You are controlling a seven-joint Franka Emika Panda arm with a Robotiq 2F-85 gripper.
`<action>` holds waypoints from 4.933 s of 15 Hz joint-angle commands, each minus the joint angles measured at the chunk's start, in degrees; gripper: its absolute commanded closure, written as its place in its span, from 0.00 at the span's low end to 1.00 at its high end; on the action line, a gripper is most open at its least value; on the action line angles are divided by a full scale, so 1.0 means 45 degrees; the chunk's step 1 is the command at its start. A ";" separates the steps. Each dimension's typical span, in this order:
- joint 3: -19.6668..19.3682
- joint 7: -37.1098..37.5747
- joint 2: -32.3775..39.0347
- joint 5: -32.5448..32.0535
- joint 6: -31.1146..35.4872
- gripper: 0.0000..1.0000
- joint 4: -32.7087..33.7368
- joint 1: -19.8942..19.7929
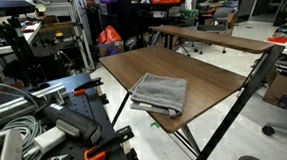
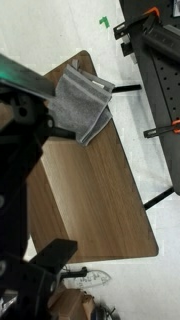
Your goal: Move the towel to the left
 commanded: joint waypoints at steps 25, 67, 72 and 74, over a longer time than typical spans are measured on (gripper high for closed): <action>-0.0596 0.0482 0.2885 -0.1104 0.2466 0.00 0.0123 -0.1237; -0.4241 0.1282 1.6048 -0.1612 0.7026 0.00 0.7125 0.1928; -0.4092 0.1306 1.7008 -0.1697 0.6422 0.00 0.9112 0.2477; -0.4029 0.1309 1.7454 -0.1760 0.6102 0.00 1.0053 0.2747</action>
